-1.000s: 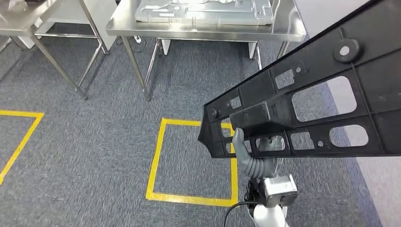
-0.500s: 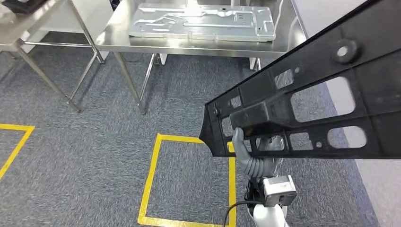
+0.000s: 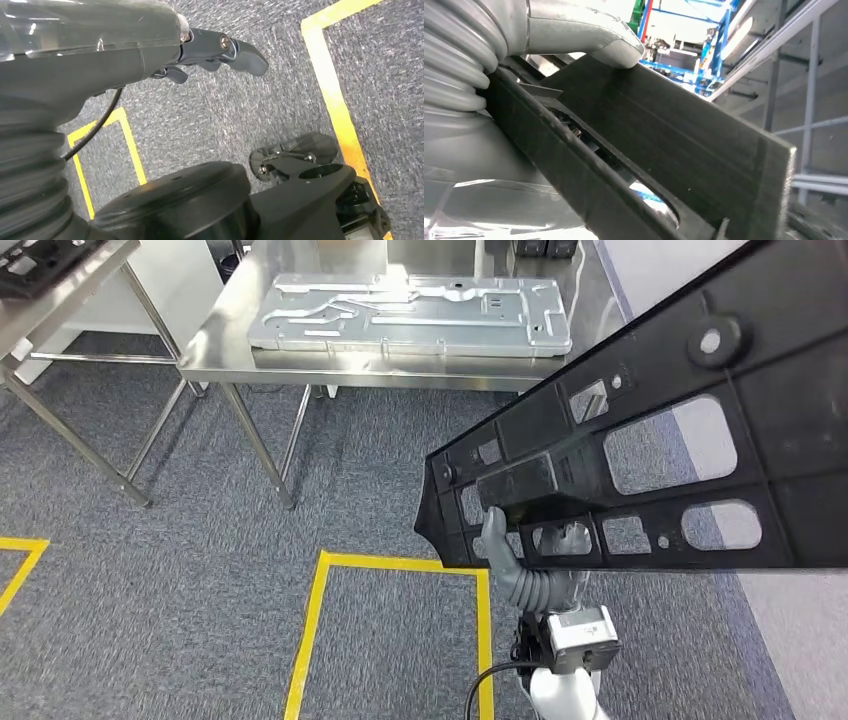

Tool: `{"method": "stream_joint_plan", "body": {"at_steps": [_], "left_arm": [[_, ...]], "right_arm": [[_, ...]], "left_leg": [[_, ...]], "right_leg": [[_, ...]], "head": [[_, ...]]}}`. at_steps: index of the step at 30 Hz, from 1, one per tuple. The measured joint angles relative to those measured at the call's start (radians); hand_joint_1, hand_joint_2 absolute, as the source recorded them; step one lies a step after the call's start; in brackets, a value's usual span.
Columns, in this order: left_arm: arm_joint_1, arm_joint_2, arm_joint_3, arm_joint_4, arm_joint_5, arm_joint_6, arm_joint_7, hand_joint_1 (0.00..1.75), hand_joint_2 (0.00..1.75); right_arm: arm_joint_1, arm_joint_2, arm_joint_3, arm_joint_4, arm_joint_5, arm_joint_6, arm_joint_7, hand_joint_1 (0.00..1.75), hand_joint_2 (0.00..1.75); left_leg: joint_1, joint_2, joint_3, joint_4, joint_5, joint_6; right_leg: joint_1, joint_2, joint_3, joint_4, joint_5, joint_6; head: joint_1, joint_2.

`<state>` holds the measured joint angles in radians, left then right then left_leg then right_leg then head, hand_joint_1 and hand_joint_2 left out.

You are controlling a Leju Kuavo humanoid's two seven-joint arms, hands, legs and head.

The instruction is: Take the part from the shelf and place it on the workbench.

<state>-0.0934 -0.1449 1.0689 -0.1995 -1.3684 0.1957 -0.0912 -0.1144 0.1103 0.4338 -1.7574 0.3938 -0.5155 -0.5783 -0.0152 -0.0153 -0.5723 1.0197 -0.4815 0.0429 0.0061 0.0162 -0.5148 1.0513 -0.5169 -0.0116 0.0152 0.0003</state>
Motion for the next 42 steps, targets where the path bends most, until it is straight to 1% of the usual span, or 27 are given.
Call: {"method": "stream_joint_plan", "body": {"at_steps": [1, 3, 5, 6, 7, 8, 10, 11, 12, 14, 16, 18, 20, 22, 23, 24, 26, 28, 31, 33, 34, 36, 37, 38, 39, 40, 42], "left_arm": [[0.0, -0.001, 0.0, 0.0, 0.0, 0.0, 0.0, 0.0, 1.75], [0.0, -0.004, 0.0, 0.0, 0.0, 0.0, 0.0, 0.0, 1.75], [0.0, -0.004, 0.0, 0.0, 0.0, 0.001, 0.0, 0.0, 1.75], [0.001, -0.004, 0.0, 0.0, 0.0, 0.001, 0.0, 0.0, 1.75], [0.002, -0.004, 0.0, 0.0, 0.0, 0.001, 0.0, 0.0, 1.75], [0.003, -0.004, 0.0, 0.0, 0.0, 0.001, 0.0, 0.0, 1.75], [0.005, -0.004, 0.0, 0.0, 0.0, 0.001, 0.001, 0.0, 1.75], [0.005, -0.004, 0.0, 0.0, 0.0, 0.001, 0.001, 0.0, 1.75], [0.005, -0.004, 0.0, 0.0, 0.0, 0.001, 0.002, 0.0, 1.75], [0.003, -0.004, 0.0, 0.0, 0.001, 0.001, 0.004, 0.0, 1.75], [0.002, -0.004, 0.0, 0.0, 0.001, 0.001, 0.006, 0.0, 1.75], [0.0, -0.004, 0.0, 0.0, 0.003, 0.002, 0.007, 0.0, 1.75], [-0.002, -0.004, 0.0, 0.0, 0.008, 0.002, 0.006, 0.0, 1.75], [-0.007, -0.004, 0.001, 0.0, 0.01, 0.002, 0.003, 0.0, 1.75], [-0.009, -0.004, 0.001, 0.0, 0.01, 0.002, 0.001, 0.0, 1.75], [-0.01, -0.004, 0.001, 0.0, 0.01, 0.002, 0.001, 0.0, 1.75], [-0.007, -0.003, 0.002, 0.0, 0.011, 0.003, 0.001, 0.0, 1.75], [-0.004, -0.002, 0.003, 0.0, 0.011, 0.005, 0.001, 0.0, 1.75], [-0.004, -0.002, 0.003, 0.0, 0.011, 0.005, 0.002, 0.0, 1.75], [-0.002, -0.003, 0.003, 0.0, 0.01, 0.005, 0.002, 0.0, 1.75], [-0.001, -0.003, 0.003, 0.0, 0.01, 0.005, 0.002, 0.0, 1.75], [0.0, -0.004, 0.003, 0.0, 0.01, 0.005, 0.003, 0.0, 1.75], [0.001, -0.005, 0.003, 0.0, 0.01, 0.005, 0.004, 0.0, 1.75], [0.003, -0.005, 0.003, 0.0, 0.01, 0.005, 0.004, 0.0, 1.75], [0.004, -0.006, 0.003, 0.0, 0.01, 0.005, 0.005, 0.0, 1.75], [0.005, -0.006, 0.003, 0.0, 0.01, 0.005, 0.006, 0.0, 1.75], [0.007, -0.006, 0.004, 0.0, 0.01, 0.005, 0.009, 0.0, 1.75]], "right_arm": [[-0.001, 0.0, 0.0, 0.001, -0.001, -0.001, -0.001, 1.68, 1.75], [-0.007, -0.001, 0.0, 0.001, -0.004, -0.004, -0.004, 1.68, 1.75], [-0.009, -0.001, 0.0, 0.003, -0.006, -0.006, -0.006, 1.68, 1.75], [-0.009, -0.002, 0.0, 0.004, -0.007, -0.006, -0.006, 1.68, 1.75], [-0.008, -0.003, 0.0, 0.005, -0.008, -0.007, -0.006, 1.68, 1.75], [-0.007, -0.003, 0.0, 0.006, -0.008, -0.007, -0.006, 1.68, 1.75], [-0.007, -0.004, 0.0, 0.007, -0.009, -0.009, -0.007, 1.68, 1.75], [-0.008, -0.005, 0.0, 0.008, -0.01, -0.01, -0.008, 1.68, 1.75], [-0.008, -0.006, 0.0, 0.009, -0.01, -0.011, -0.008, 1.68, 1.75], [-0.009, -0.007, 0.0, 0.011, -0.013, -0.013, -0.009, 1.68, 1.75], [-0.011, -0.008, 0.0, 0.01, -0.014, -0.014, -0.01, 1.68, 1.75], [-0.016, -0.008, 0.0, 0.01, -0.016, -0.013, -0.012, 1.68, 1.75], [-0.019, -0.008, 0.0, 0.011, -0.018, -0.012, -0.013, 1.68, 1.75], [-0.018, -0.008, 0.0, 0.013, -0.022, -0.011, -0.013, 1.68, 1.75], [-0.018, -0.008, 0.0, 0.015, -0.024, -0.011, -0.014, 1.68, 1.75], [-0.018, -0.008, 0.0, 0.016, -0.026, -0.011, -0.014, 1.68, 1.75], [-0.018, -0.008, 0.0, 0.017, -0.028, -0.013, -0.015, 1.68, 1.75], [-0.017, -0.008, 0.0, 0.02, -0.029, -0.016, -0.016, 1.68, 1.75], [-0.018, -0.008, 0.001, 0.023, -0.03, -0.018, -0.016, 1.68, 1.75], [-0.023, -0.008, 0.001, 0.023, -0.03, -0.019, -0.017, 1.68, 1.75], [-0.024, -0.009, 0.001, 0.023, -0.03, -0.02, -0.017, 1.68, 1.75], [-0.023, -0.01, 0.001, 0.024, -0.03, -0.022, -0.017, 1.68, 1.75], [-0.022, -0.01, 0.001, 0.024, -0.03, -0.022, -0.017, 1.68, 1.75], [-0.021, -0.01, 0.001, 0.024, -0.03, -0.023, -0.017, 1.68, 1.75], [-0.021, -0.01, 0.001, 0.024, -0.03, -0.023, -0.017, 1.68, 1.75], [-0.02, -0.01, 0.001, 0.024, -0.03, -0.023, -0.017, 1.68, 1.75], [-0.018, -0.011, 0.001, 0.026, -0.03, -0.024, -0.017, 1.68, 1.75]], "left_leg": [[0.004, 0.0, 0.014, -0.01, 0.005, 0.004], [0.008, 0.002, 0.039, -0.019, 0.003, 0.009], [0.008, 0.002, 0.047, -0.02, -0.006, 0.009], [0.009, 0.001, 0.051, -0.02, -0.012, 0.008], [0.009, 0.0, 0.058, -0.019, -0.02, 0.005], [0.011, -0.001, 0.069, -0.019, -0.029, 0.001], [0.014, -0.003, 0.096, -0.02, -0.051, -0.008], [0.015, -0.003, 0.108, -0.02, -0.061, -0.013], [0.016, -0.003, 0.113, -0.021, -0.07, -0.02], [0.015, -0.001, 0.124, -0.017, -0.077, -0.033], [0.015, 0.003, 0.123, 0.008, -0.075, -0.042], [0.017, 0.007, 0.075, 0.092, -0.081, -0.051], [0.019, 0.009, -0.014, 0.215, -0.12, -0.059], [0.02, 0.009, -0.085, 0.277, -0.155, -0.061], [0.02, 0.009, -0.1, 0.264, -0.147, -0.059], [0.018, 0.009, -0.101, 0.223, -0.115, -0.053], [0.012, 0.011, -0.091, 0.111, -0.006, -0.037], [0.002, 0.013, -0.084, 0.042, 0.057, -0.022], [0.001, 0.009, -0.051, 0.007, 0.056, -0.01], [0.006, 0.008, -0.016, -0.018, 0.051, -0.003], [0.009, 0.008, -0.002, -0.026, 0.045, 0.0], [0.011, 0.006, 0.022, -0.033, 0.028, 0.003], [0.012, 0.005, 0.035, -0.034, 0.016, 0.003], [0.013, 0.004, 0.051, -0.034, 0.004, 0.002], [0.013, 0.002, 0.07, -0.034, -0.011, 0.0], [0.014, 0.001, 0.088, -0.034, -0.026, -0.004], [0.013, -0.002, 0.12, -0.029, -0.058, -0.013]], "right_leg": [[0.001, -0.001, 0.001, 0.017, -0.002, 0.006], [-0.002, -0.003, -0.03, 0.079, -0.039, 0.018], [-0.009, -0.005, -0.105, 0.182, -0.088, 0.03], [-0.013, -0.005, -0.14, 0.221, -0.097, 0.035], [-0.016, -0.006, -0.164, 0.231, -0.085, 0.037], [-0.018, -0.007, -0.169, 0.207, -0.054, 0.039], [-0.02, -0.01, -0.145, 0.096, 0.036, 0.039], [-0.018, -0.011, -0.133, 0.044, 0.06, 0.037], [-0.015, -0.013, -0.126, 0.014, 0.073, 0.03], [-0.01, -0.014, -0.122, -0.001, 0.064, 0.011], [-0.012, -0.013, -0.102, -0.007, 0.061, -0.006], [-0.015, -0.014, -0.077, -0.016, 0.049, -0.015], [-0.015, -0.015, -0.058, -0.019, 0.032, -0.019], [-0.015, -0.015, -0.035, -0.019, 0.011, -0.02], [-0.015, -0.014, -0.02, -0.019, -0.001, -0.019], [-0.014, -0.014, -0.003, -0.019, -0.013, -0.019], [-0.012, -0.013, 0.027, -0.021, -0.037, -0.015], [-0.012, -0.013, 0.046, -0.027, -0.054, -0.005], [-0.012, -0.014, 0.061, -0.016, -0.042, 0.013], [-0.013, -0.015, 0.024, 0.055, -0.029, 0.023], [-0.014, -0.016, -0.016, 0.111, -0.037, 0.027], [-0.016, -0.016, -0.107, 0.208, -0.088, 0.034], [-0.018, -0.016, -0.142, 0.23, -0.119, 0.037], [-0.019, -0.016, -0.166, 0.225, -0.135, 0.038], [-0.02, -0.016, -0.177, 0.196, -0.127, 0.039], [-0.021, -0.016, -0.179, 0.147, -0.088, 0.039], [-0.019, -0.017, -0.178, 0.04, 0.045, 0.032]], "head": [[0.001, 0.0], [0.002, 0.0], [0.004, 0.0], [0.004, 0.0], [0.004, 0.0], [0.004, 0.0], [0.004, 0.0], [0.004, 0.0], [0.005, 0.0], [0.005, 0.0], [0.005, 0.0], [0.0, 0.0], [-0.006, 0.0], [-0.007, 0.0], [-0.007, 0.0], [-0.007, 0.0], [-0.005, 0.0], [-0.004, 0.0], [-0.006, 0.0], [-0.004, 0.0], [-0.004, 0.0], [-0.003, 0.0], [-0.003, 0.0], [-0.003, 0.0], [-0.003, 0.0], [-0.003, 0.0], [-0.003, 0.0]]}}
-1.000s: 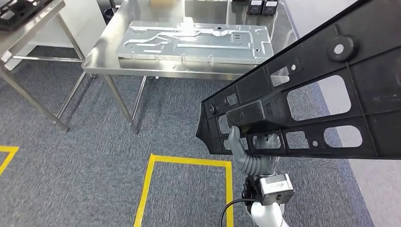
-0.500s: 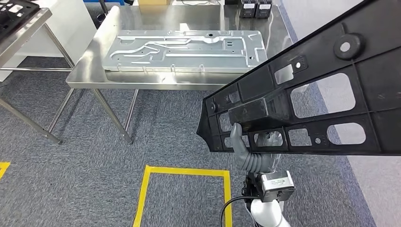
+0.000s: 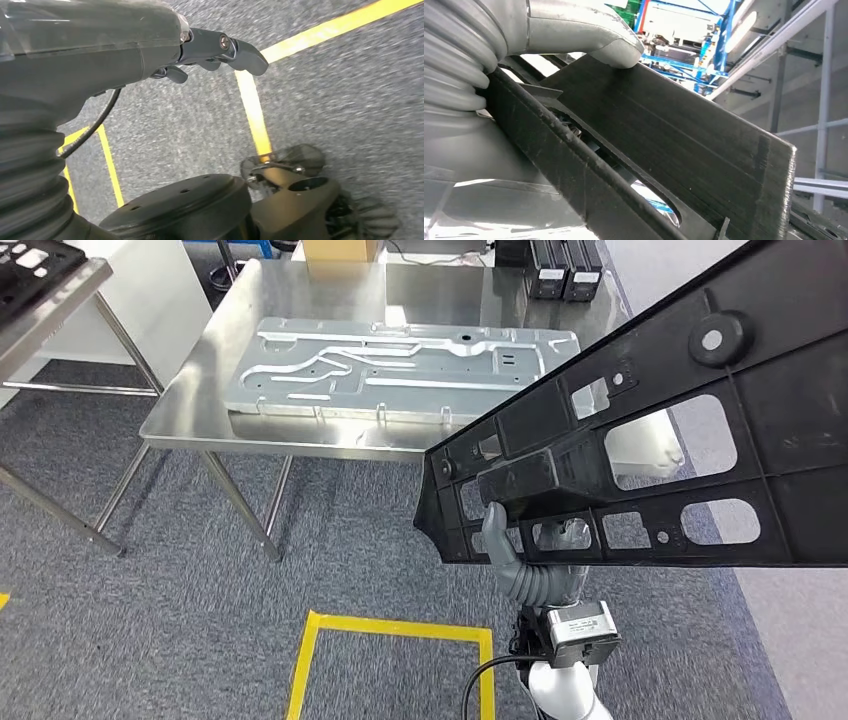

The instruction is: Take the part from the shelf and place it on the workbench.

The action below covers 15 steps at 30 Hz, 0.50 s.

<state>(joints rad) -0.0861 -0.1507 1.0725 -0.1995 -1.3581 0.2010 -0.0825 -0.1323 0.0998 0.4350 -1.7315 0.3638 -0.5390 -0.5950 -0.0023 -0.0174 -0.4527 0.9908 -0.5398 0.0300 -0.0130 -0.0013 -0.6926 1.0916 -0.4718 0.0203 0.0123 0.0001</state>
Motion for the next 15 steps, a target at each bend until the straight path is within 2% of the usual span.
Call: {"method": "stream_joint_plan", "body": {"at_steps": [1, 2, 4, 5, 7, 8, 9, 10, 11, 12, 13, 15], "left_arm": [[0.0, 0.0, 0.0, 0.0, 0.0, 0.0, 0.001, 0.0, 1.75], [0.0, 0.0, 0.0, 0.0, 0.0, 0.0, 0.002, 0.0, 1.75], [-0.002, 0.001, 0.0, 0.0, 0.0, 0.0, 0.003, 0.0, 1.75], [-0.004, 0.001, 0.0, 0.0, 0.0, 0.0, 0.003, 0.0, 1.75], [-0.006, 0.001, 0.0, 0.0, 0.0, 0.0, 0.002, 0.0, 1.75], [-0.006, 0.001, 0.0, 0.0, 0.001, 0.0, 0.001, 0.0, 1.75], [-0.008, 0.001, 0.0, 0.0, 0.002, 0.0, -0.001, 0.0, 1.75], [-0.01, 0.001, 0.001, 0.0, 0.002, 0.0, -0.002, 0.0, 1.75], [-0.012, 0.001, 0.001, 0.0, 0.002, -0.001, -0.004, 0.0, 1.75], [-0.015, 0.001, 0.001, 0.0, 0.002, -0.001, -0.005, 0.0, 1.75], [-0.015, 0.001, 0.001, 0.0, 0.001, -0.001, -0.005, 0.0, 1.75], [-0.012, 0.002, 0.002, 0.0, 0.001, -0.001, -0.005, 0.0, 1.75]], "right_arm": [[0.002, 0.0, 0.0, 0.001, 0.0, 0.0, 0.0, 1.68, 1.75], [0.004, -0.001, 0.0, 0.002, 0.0, -0.001, 0.001, 1.68, 1.75], [0.003, 0.0, 0.0, 0.001, 0.0, -0.001, 0.001, 1.68, 1.75], [0.002, 0.001, 0.0, 0.001, 0.0, -0.002, 0.001, 1.68, 1.75], [0.001, 0.002, 0.0, 0.0, 0.0, -0.002, 0.0, 1.68, 1.75], [0.001, 0.002, 0.0, 0.0, 0.0, -0.003, 0.0, 1.68, 1.75], [0.002, 0.002, 0.0, 0.0, 0.001, -0.004, 0.0, 1.68, 1.75], [0.004, 0.002, 0.0, 0.0, 0.001, -0.006, 0.0, 1.68, 1.75], [0.005, 0.002, 0.0, 0.0, 0.001, -0.007, 0.0, 1.68, 1.75], [0.006, 0.003, 0.0, 0.0, 0.001, -0.009, 0.0, 1.68, 1.75], [0.007, 0.003, 0.0, 0.0, 0.001, -0.01, 0.0, 1.68, 1.75], [0.009, 0.003, 0.0, 0.0, 0.002, -0.013, 0.0, 1.68, 1.75]], "left_leg": [[-0.001, -0.001, 0.009, 0.001, -0.016, -0.006], [-0.003, -0.001, 0.019, 0.004, -0.026, -0.012], [-0.003, -0.001, 0.023, 0.023, -0.027, -0.023], [-0.002, 0.001, 0.011, 0.058, -0.014, -0.029], [0.001, 0.005, -0.059, 0.171, -0.008, -0.039], [0.003, 0.007, -0.103, 0.231, -0.025, -0.044], [0.003, 0.008, -0.145, 0.276, -0.06, -0.046], [0.004, 0.01, -0.178, 0.3, -0.099, -0.046], [0.004, 0.011, -0.2, 0.301, -0.128, -0.046], [0.003, 0.011, -0.211, 0.277, -0.134, -0.043], [0.002, 0.012, -0.214, 0.232, -0.105, -0.037], [-0.004, 0.011, -0.215, 0.123, 0.035, -0.021]], "right_leg": [[0.002, 0.0, 0.002, -0.028, 0.049, -0.007], [0.004, 0.001, 0.003, -0.041, 0.073, -0.015], [0.003, 0.004, 0.02, -0.041, 0.061, -0.031], [0.001, 0.005, 0.033, -0.045, 0.053, -0.037], [-0.001, 0.004, 0.061, -0.052, 0.034, -0.048], [-0.001, 0.004, 0.075, -0.054, 0.023, -0.051], [0.0, 0.004, 0.09, -0.055, 0.011, -0.052], [0.0, 0.004, 0.106, -0.055, -0.002, -0.052], [0.0, 0.005, 0.124, -0.056, -0.016, -0.052], [0.0, 0.006, 0.143, -0.056, -0.031, -0.052], [0.001, 0.007, 0.164, -0.056, -0.046, -0.051], [0.003, 0.009, 0.197, -0.056, -0.074, -0.048]], "head": [[-0.001, 0.0], [-0.001, 0.0], [-0.002, 0.0], [-0.003, 0.0], [-0.004, 0.0], [-0.004, 0.0], [-0.004, 0.0], [-0.005, 0.0], [-0.004, 0.0], [-0.005, 0.0], [-0.004, 0.0], [-0.004, 0.0]]}}
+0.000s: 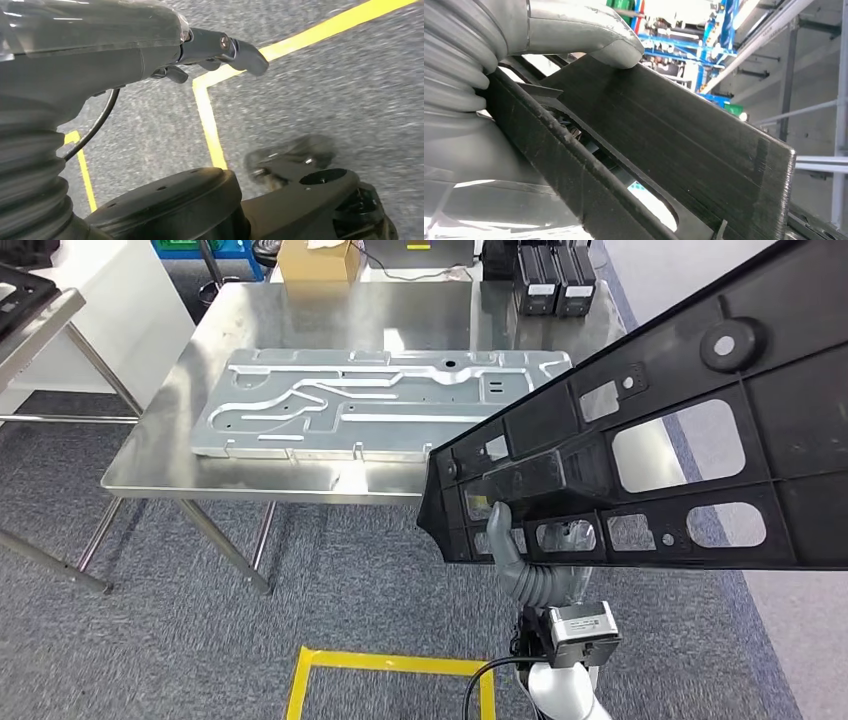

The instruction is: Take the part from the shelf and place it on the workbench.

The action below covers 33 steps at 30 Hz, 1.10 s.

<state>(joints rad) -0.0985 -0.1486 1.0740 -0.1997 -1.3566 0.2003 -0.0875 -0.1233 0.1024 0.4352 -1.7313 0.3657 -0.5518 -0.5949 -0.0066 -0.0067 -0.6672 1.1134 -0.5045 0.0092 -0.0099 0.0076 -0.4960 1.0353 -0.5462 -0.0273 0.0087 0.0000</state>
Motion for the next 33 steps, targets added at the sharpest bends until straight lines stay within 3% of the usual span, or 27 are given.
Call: {"method": "stream_joint_plan", "body": {"at_steps": [1, 2, 5, 6, 8, 10, 11, 12, 13, 15, 17, 21, 23, 25, 26, 27, 28, 30, 32, 33], "left_arm": [[0.001, 0.001, 0.001, 0.0, 0.0, 0.0, 0.0, 0.0, 1.75], [0.001, 0.002, 0.001, 0.0, 0.0, 0.0, 0.0, 0.0, 1.75], [-0.001, 0.001, 0.001, 0.0, -0.002, 0.0, 0.004, 0.0, 1.75], [-0.001, 0.001, 0.001, 0.0, -0.002, 0.0, 0.006, 0.0, 1.75], [0.0, -0.001, 0.001, 0.0, -0.002, 0.0, 0.007, 0.0, 1.75], [0.002, -0.001, 0.001, 0.0, -0.002, 0.0, 0.008, 0.0, 1.75], [0.003, -0.001, 0.001, 0.0, -0.002, 0.0, 0.008, 0.0, 1.75], [0.004, -0.001, 0.001, 0.0, -0.001, 0.0, 0.008, 0.0, 1.75], [0.005, -0.001, 0.001, 0.0, -0.001, 0.0, 0.008, 0.0, 1.75], [0.007, -0.001, 0.002, 0.0, 0.0, -0.002, 0.008, 0.0, 1.75], [0.009, -0.001, 0.002, 0.0, 0.004, -0.004, 0.006, 0.0, 1.75], [0.008, 0.0, 0.003, 0.0, 0.011, -0.008, 0.0, 0.0, 1.75], [0.007, 0.0, 0.003, 0.0, 0.015, -0.009, -0.002, 0.0, 1.75], [0.005, 0.0, 0.006, 0.0, 0.019, -0.01, -0.004, 0.0, 1.75], [0.003, 0.0, 0.008, 0.0, 0.021, -0.011, -0.005, 0.0, 1.75], [0.001, 0.0, 0.01, 0.0, 0.023, -0.012, -0.004, 0.0, 1.75], [0.0, 0.0, 0.013, 0.0, 0.026, -0.012, -0.003, 0.0, 1.75], [0.002, 0.0, 0.017, 0.0, 0.033, -0.008, 0.002, 0.0, 1.75], [0.004, 0.0, 0.021, 0.0, 0.038, -0.004, 0.004, 0.0, 1.75], [0.005, 0.0, 0.022, 0.0, 0.041, -0.002, 0.003, 0.0, 1.75]], "right_arm": [[0.002, 0.0, 0.0, 0.0, 0.001, -0.002, 0.0, 1.68, 1.75], [0.004, 0.001, 0.0, 0.0, 0.002, -0.003, 0.001, 1.68, 1.75], [0.008, 0.004, -0.001, -0.007, 0.012, -0.007, 0.004, 1.68, 1.75], [0.008, 0.005, -0.001, -0.01, 0.016, -0.008, 0.005, 1.68, 1.75], [0.01, 0.006, -0.001, -0.013, 0.022, -0.013, 0.005, 1.68, 1.75], [0.016, 0.006, -0.001, -0.014, 0.025, -0.016, 0.006, 1.68, 1.75], [0.02, 0.005, -0.001, -0.014, 0.026, -0.017, 0.007, 1.68, 1.75], [0.023, 0.005, -0.001, -0.014, 0.029, -0.019, 0.008, 1.68, 1.75], [0.025, 0.005, -0.002, -0.014, 0.033, -0.021, 0.009, 1.68, 1.75], [0.027, 0.005, -0.005, -0.014, 0.05, -0.026, 0.015, 1.68, 1.75], [0.03, 0.004, -0.011, -0.014, 0.08, -0.03, 0.029, 1.68, 1.75], [0.032, 0.004, -0.034, -0.023, 0.158, -0.029, 0.063, 1.68, 1.75], [0.029, 0.004, -0.043, -0.027, 0.194, -0.025, 0.071, 1.68, 1.75], [0.027, 0.001, -0.053, -0.028, 0.221, -0.024, 0.077, 1.68, 1.75], [0.026, -0.001, -0.058, -0.028, 0.231, -0.025, 0.079, 1.68, 1.75], [0.026, -0.004, -0.063, -0.028, 0.24, -0.027, 0.079, 1.68, 1.75], [0.026, -0.006, -0.067, -0.027, 0.247, -0.029, 0.079, 1.68, 1.75], [0.026, -0.012, -0.072, -0.027, 0.257, -0.038, 0.077, 1.68, 1.75], [0.024, -0.019, -0.075, -0.026, 0.266, -0.049, 0.073, 1.68, 1.75], [0.022, -0.024, -0.076, -0.025, 0.271, -0.055, 0.072, 1.68, 1.75]], "left_leg": [[-0.004, -0.001, 0.002, -0.036, 0.058, 0.006], [-0.008, -0.002, 0.004, -0.056, 0.094, 0.011], [-0.008, -0.002, 0.038, -0.082, 0.091, 0.019], [-0.005, -0.002, 0.055, -0.095, 0.088, 0.023], [-0.001, -0.002, 0.083, -0.111, 0.076, 0.029], [-0.001, -0.003, 0.103, -0.113, 0.057, 0.031], [0.0, -0.004, 0.114, -0.113, 0.047, 0.031], [0.0, -0.005, 0.129, -0.113, 0.035, 0.03], [0.0, -0.006, 0.145, -0.113, 0.023, 0.028], [-0.001, -0.007, 0.177, -0.111, -0.002, 0.02], [-0.002, -0.009, 0.187, -0.106, -0.022, 0.008], [-0.001, -0.007, 0.174, -0.07, -0.035, -0.012], [0.002, -0.004, 0.123, 0.024, -0.062, -0.023], [0.006, -0.001, 0.047, 0.145, -0.116, -0.033], [0.007, 0.0, 0.019, 0.18, -0.129, -0.035], [0.008, 0.0, 0.007, 0.184, -0.12, -0.035], [0.008, 0.001, 0.013, 0.149, -0.087, -0.033], [0.007, 0.001, 0.061, 0.016, 0.002, -0.023], [0.002, 0.002, 0.091, -0.076, 0.035, -0.01], [-0.001, 0.001, 0.093, -0.088, 0.034, -0.005]], "right_leg": [[0.001, 0.002, 0.01, 0.0, -0.012, 0.005], [0.001, 0.004, 0.02, 0.0, -0.021, 0.011], [0.001, 0.005, 0.03, 0.02, -0.012, 0.031], [0.0, 0.003, 0.017, 0.047, -0.008, 0.035], [-0.002, 0.001, -0.04, 0.139, -0.03, 0.041], [-0.005, 0.0, -0.12, 0.229, -0.079, 0.047], [-0.005, -0.001, -0.151, 0.247, -0.092, 0.05], [-0.006, -0.001, -0.169, 0.236, -0.084, 0.051], [-0.006, -0.002, -0.173, 0.198, -0.051, 0.052], [-0.004, -0.002, -0.167, 0.088, 0.058, 0.046], [0.001, -0.003, -0.167, 0.027, 0.123, 0.032], [0.002, -0.003, -0.156, 0.014, 0.121, 0.007], [-0.002, -0.005, -0.14, 0.004, 0.115, 0.0], [-0.002, -0.006, -0.13, 0.003, 0.106, -0.005], [-0.001, -0.007, -0.125, 0.003, 0.102, -0.005], [-0.001, -0.006, -0.12, 0.003, 0.098, -0.005], [-0.001, -0.005, -0.114, 0.003, 0.094, -0.005], [0.0, -0.002, -0.101, 0.003, 0.088, -0.003], [0.001, -0.001, -0.097, 0.002, 0.085, 0.004], [0.001, -0.001, -0.098, 0.001, 0.085, 0.009]], "head": [[0.0, 0.0], [0.0, 0.0], [0.0, 0.0], [0.0, 0.0], [0.001, 0.0], [0.001, 0.0], [0.001, 0.0], [0.001, 0.0], [0.001, 0.0], [0.0, 0.0], [-0.003, 0.0], [-0.007, 0.0], [-0.01, 0.0], [-0.012, 0.0], [-0.012, 0.0], [-0.012, 0.0], [-0.012, 0.0], [-0.012, 0.0], [-0.013, 0.0], [-0.013, 0.0]]}}
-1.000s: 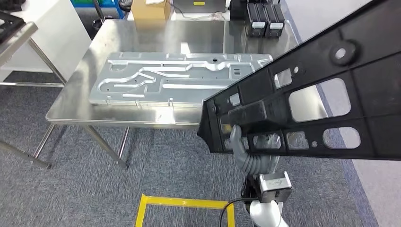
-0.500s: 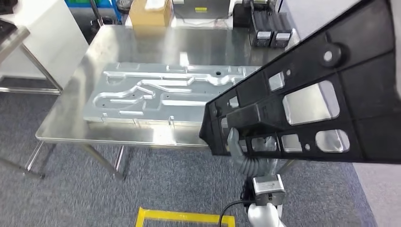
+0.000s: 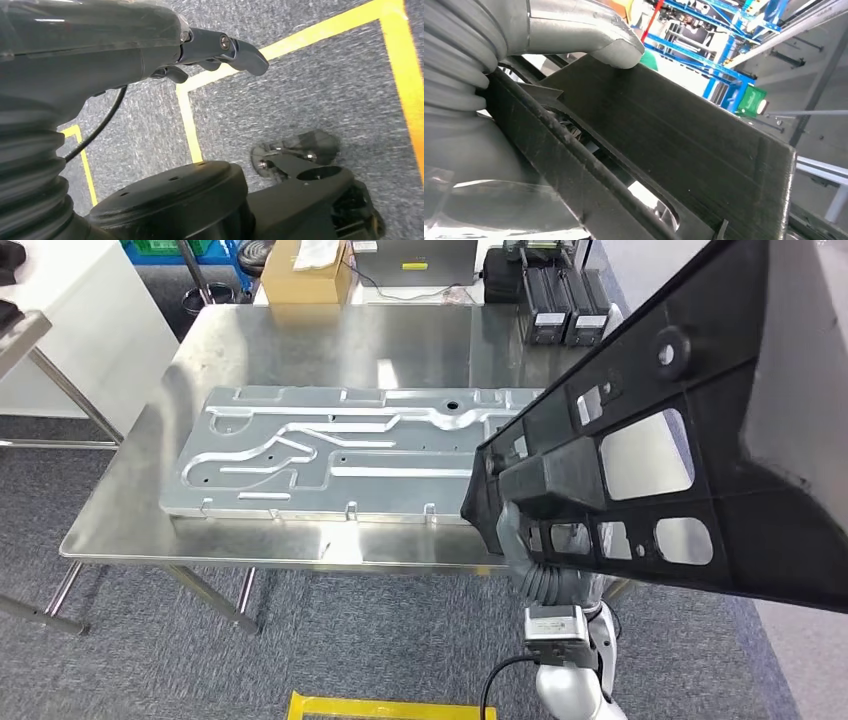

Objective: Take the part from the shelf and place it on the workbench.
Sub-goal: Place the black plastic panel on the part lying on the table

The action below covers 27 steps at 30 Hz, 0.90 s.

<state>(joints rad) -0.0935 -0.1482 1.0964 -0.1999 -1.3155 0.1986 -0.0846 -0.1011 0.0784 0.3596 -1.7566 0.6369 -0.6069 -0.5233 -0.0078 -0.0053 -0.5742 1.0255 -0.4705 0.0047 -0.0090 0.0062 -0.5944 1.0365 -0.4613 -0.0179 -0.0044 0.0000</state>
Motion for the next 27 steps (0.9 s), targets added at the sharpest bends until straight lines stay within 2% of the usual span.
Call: {"method": "stream_joint_plan", "body": {"at_steps": [2, 4, 5, 7, 8, 9, 10, 12, 13, 14, 15, 17, 19, 20, 22, 23, 24, 25, 26, 27], "left_arm": [[0.001, -0.001, 0.003, 0.0, 0.004, 0.003, -0.003, 0.0, 1.75], [0.002, -0.002, 0.006, 0.0, 0.007, 0.005, -0.005, 0.0, 1.75], [0.001, -0.004, 0.007, 0.0, 0.008, 0.005, -0.005, 0.0, 1.75], [0.002, -0.005, 0.011, 0.0, 0.009, 0.005, -0.006, 0.0, 1.75], [0.002, -0.005, 0.012, 0.0, 0.01, 0.005, -0.006, 0.0, 1.75], [0.002, -0.006, 0.014, 0.0, 0.01, 0.005, -0.006, 0.0, 1.75], [0.002, -0.006, 0.016, 0.0, 0.01, 0.005, -0.007, 0.0, 1.75], [0.002, -0.008, 0.018, 0.0, 0.01, 0.005, -0.009, 0.0, 1.75], [0.002, -0.008, 0.019, 0.0, 0.011, 0.005, -0.011, 0.0, 1.75], [0.003, -0.009, 0.02, 0.0, 0.011, 0.005, -0.012, 0.0, 1.75], [0.003, -0.009, 0.02, 0.0, 0.011, 0.006, -0.015, 0.0, 1.75], [0.004, -0.009, 0.021, 0.0, 0.012, 0.006, -0.017, 0.0, 1.75], [0.005, -0.009, 0.022, 0.0, 0.013, 0.006, -0.02, 0.0, 1.75], [0.005, -0.009, 0.023, 0.0, 0.015, 0.006, -0.022, 0.0, 1.75], [0.004, -0.009, 0.024, 0.0, 0.018, 0.005, -0.027, 0.0, 1.75], [0.002, -0.009, 0.025, 0.0, 0.019, 0.005, -0.03, 0.0, 1.75], [0.001, -0.009, 0.026, 0.0, 0.02, 0.004, -0.031, 0.0, 1.75], [0.0, -0.009, 0.026, 0.0, 0.021, 0.003, -0.032, 0.0, 1.75], [0.001, -0.009, 0.027, 0.0, 0.021, 0.003, -0.032, 0.0, 1.75], [0.004, -0.009, 0.028, 0.0, 0.021, 0.002, -0.032, 0.0, 1.75]], "right_arm": [[-0.005, -0.01, -0.002, 0.002, 0.014, -0.008, 0.003, 1.68, 1.75], [-0.013, -0.023, -0.004, 0.003, 0.039, -0.011, 0.015, 1.68, 1.75], [-0.017, -0.031, -0.005, 0.003, 0.055, -0.011, 0.024, 1.68, 1.75], [-0.022, -0.049, -0.006, 0.007, 0.086, -0.008, 0.043, 1.68, 1.75], [-0.023, -0.058, -0.007, 0.01, 0.099, -0.006, 0.052, 1.68, 1.75], [-0.023, -0.065, -0.008, 0.014, 0.111, -0.004, 0.059, 1.68, 1.75], [-0.024, -0.073, -0.008, 0.018, 0.125, -0.001, 0.067, 1.68, 1.75], [-0.03, -0.09, -0.01, 0.025, 0.152, 0.004, 0.082, 1.68, 1.75], [-0.034, -0.099, -0.012, 0.03, 0.164, 0.007, 0.089, 1.68, 1.75], [-0.037, -0.108, -0.014, 0.035, 0.173, 0.009, 0.094, 1.68, 1.75], [-0.04, -0.117, -0.017, 0.042, 0.18, 0.012, 0.1, 1.68, 1.75], [-0.05, -0.138, -0.025, 0.064, 0.185, 0.024, 0.112, 1.68, 1.75], [-0.072, -0.164, -0.035, 0.097, 0.179, 0.043, 0.123, 1.68, 1.75], [-0.085, -0.178, -0.04, 0.116, 0.172, 0.053, 0.126, 1.68, 1.75], [-0.111, -0.209, -0.049, 0.162, 0.153, 0.071, 0.128, 1.68, 1.75], [-0.122, -0.225, -0.053, 0.188, 0.145, 0.08, 0.128, 1.68, 1.75], [-0.132, -0.241, -0.057, 0.215, 0.139, 0.088, 0.127, 1.68, 1.75], [-0.143, -0.256, -0.06, 0.24, 0.136, 0.094, 0.126, 1.68, 1.75], [-0.157, -0.27, -0.062, 0.262, 0.136, 0.099, 0.126, 1.68, 1.75], [-0.172, -0.282, -0.064, 0.284, 0.139, 0.104, 0.126, 1.68, 1.75]], "left_leg": [[0.001, -0.001, 0.003, -0.012, 0.012, 0.011], [0.007, 0.0, 0.009, -0.027, 0.025, 0.02], [0.01, 0.001, 0.011, -0.032, 0.029, 0.024], [0.009, 0.002, 0.01, -0.033, 0.029, 0.027], [0.008, 0.002, 0.009, -0.032, 0.029, 0.028], [0.008, 0.001, 0.009, -0.03, 0.028, 0.028], [0.009, 0.0, 0.01, -0.028, 0.026, 0.027], [0.01, -0.002, 0.011, -0.021, 0.02, 0.021], [0.009, -0.003, 0.01, -0.015, 0.016, 0.016], [0.007, -0.004, 0.008, -0.01, 0.013, 0.012], [0.005, -0.004, 0.006, -0.007, 0.011, 0.007], [0.005, -0.004, 0.004, -0.008, 0.009, -0.003], [0.008, -0.003, -0.007, 0.018, -0.011, -0.014], [0.009, -0.002, -0.024, 0.058, -0.035, -0.019], [0.012, -0.001, -0.083, 0.188, -0.099, -0.025], [0.012, -0.001, -0.112, 0.25, -0.121, -0.027], [0.012, 0.0, -0.127, 0.284, -0.125, -0.027], [0.012, 0.0, -0.124, 0.278, -0.109, -0.025], [0.012, 0.0, -0.101, 0.231, -0.076, -0.022], [0.012, 0.0, -0.066, 0.158, -0.037, -0.016]], "right_leg": [[0.001, -0.001, 0.0, 0.0, -0.002, 0.013], [0.002, -0.002, -0.009, 0.025, -0.024, 0.023], [0.002, -0.003, -0.027, 0.066, -0.05, 0.027], [-0.001, -0.003, -0.086, 0.191, -0.114, 0.033], [-0.003, -0.003, -0.112, 0.244, -0.132, 0.036], [-0.005, -0.003, -0.124, 0.266, -0.13, 0.039], [-0.007, -0.003, -0.114, 0.247, -0.108, 0.041], [-0.012, -0.004, -0.051, 0.118, -0.04, 0.043], [-0.012, -0.004, -0.021, 0.057, -0.017, 0.041], [-0.012, -0.003, -0.003, 0.018, -0.007, 0.037], [-0.01, -0.002, 0.002, 0.004, -0.008, 0.032], [-0.008, -0.001, 0.0, 0.002, -0.005, 0.02], [-0.011, -0.002, 0.001, -0.002, -0.002, 0.009], [-0.013, -0.003, 0.001, -0.004, -0.001, 0.005], [-0.013, -0.007, 0.0, -0.004, -0.001, 0.002], [-0.012, -0.009, 0.0, -0.003, -0.001, 0.001], [-0.012, -0.01, 0.0, -0.003, -0.001, 0.001], [-0.012, -0.011, 0.001, -0.003, -0.001, 0.001], [-0.012, -0.01, 0.003, -0.003, -0.001, 0.002], [-0.012, -0.008, 0.006, -0.003, -0.002, 0.003]], "head": [[-0.001, 0.0], [-0.001, 0.0], [0.0, 0.0], [0.0, 0.0], [0.0, 0.0], [0.0, 0.0], [0.0, 0.0], [0.0, 0.0], [0.0, 0.0], [0.0, 0.0], [-0.001, 0.0], [-0.001, 0.0], [-0.002, 0.0], [-0.003, 0.0], [-0.004, 0.0], [-0.003, 0.0], [-0.003, 0.0], [-0.003, 0.0], [-0.003, 0.0], [-0.003, 0.0]]}}
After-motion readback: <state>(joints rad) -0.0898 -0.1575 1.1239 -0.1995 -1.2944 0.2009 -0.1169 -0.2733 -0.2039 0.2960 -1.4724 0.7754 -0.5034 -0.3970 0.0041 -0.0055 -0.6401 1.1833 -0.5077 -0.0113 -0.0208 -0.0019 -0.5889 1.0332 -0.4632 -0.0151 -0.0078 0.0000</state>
